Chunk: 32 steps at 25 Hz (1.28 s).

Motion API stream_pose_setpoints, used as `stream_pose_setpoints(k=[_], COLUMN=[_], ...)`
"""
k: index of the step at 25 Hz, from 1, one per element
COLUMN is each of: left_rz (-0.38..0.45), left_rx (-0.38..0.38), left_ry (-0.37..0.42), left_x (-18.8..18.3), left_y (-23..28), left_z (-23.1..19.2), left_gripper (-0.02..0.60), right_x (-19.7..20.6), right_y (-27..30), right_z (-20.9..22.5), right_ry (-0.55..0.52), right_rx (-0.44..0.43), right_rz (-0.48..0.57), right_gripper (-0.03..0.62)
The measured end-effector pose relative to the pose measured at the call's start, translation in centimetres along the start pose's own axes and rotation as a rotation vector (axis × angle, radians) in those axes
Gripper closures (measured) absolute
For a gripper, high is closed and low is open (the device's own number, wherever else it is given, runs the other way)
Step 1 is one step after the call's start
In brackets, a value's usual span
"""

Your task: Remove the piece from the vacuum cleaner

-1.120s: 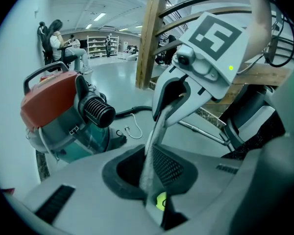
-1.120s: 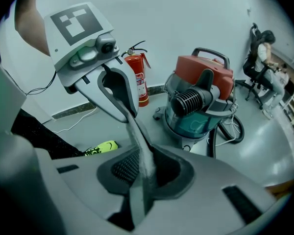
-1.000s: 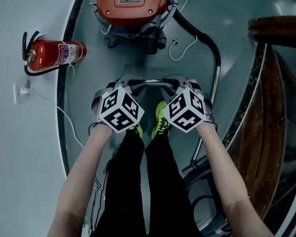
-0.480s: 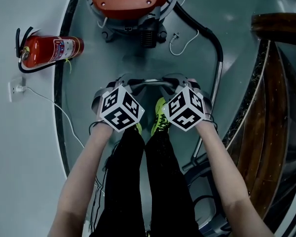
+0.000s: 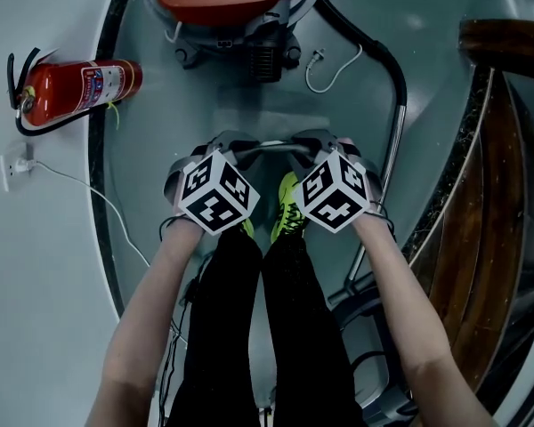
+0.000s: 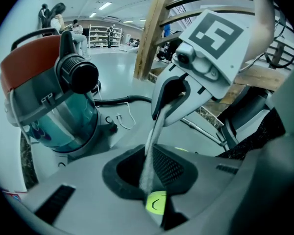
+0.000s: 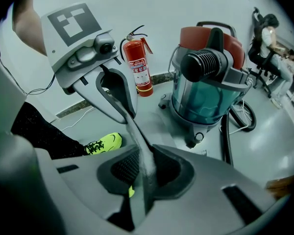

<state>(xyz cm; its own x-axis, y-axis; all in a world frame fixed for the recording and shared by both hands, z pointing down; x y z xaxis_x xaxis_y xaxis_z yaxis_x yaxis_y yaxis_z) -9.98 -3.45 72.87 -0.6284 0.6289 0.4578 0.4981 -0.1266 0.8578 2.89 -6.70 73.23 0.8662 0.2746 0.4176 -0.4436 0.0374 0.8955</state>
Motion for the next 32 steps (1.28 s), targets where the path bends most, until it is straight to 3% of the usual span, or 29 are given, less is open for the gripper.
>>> stream_pose_setpoints(k=[18,32], left_rz=[-0.023,-0.068], left_rx=[0.057,0.085], left_ry=[-0.075,-0.062], left_x=[2.2,3.3], left_y=[4.0,5.1], left_z=[-2.7,-2.9], left_gripper=[0.528,0.508], right_x=[0.6,0.6], right_y=[4.8,6.4], right_z=[1.7,1.3], right_ry=[0.004,0.000], right_rx=[-0.067,-0.103], right_rz=[-0.071,-0.118], right_gripper=[0.525,0.523])
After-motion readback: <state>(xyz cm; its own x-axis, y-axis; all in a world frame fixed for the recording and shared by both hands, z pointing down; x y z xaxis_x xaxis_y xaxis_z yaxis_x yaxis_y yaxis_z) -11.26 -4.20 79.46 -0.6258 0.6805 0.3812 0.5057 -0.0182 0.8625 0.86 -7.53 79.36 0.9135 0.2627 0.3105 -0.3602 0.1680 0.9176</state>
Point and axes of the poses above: the fingertips, and each gripper's own axes: y forward along the fingers, z to its right, x out of its underside, the point moved 10 cm from there along -y, backward along the fingers, and after that the axes turned 1 degree about x, right-handed, at the moved point
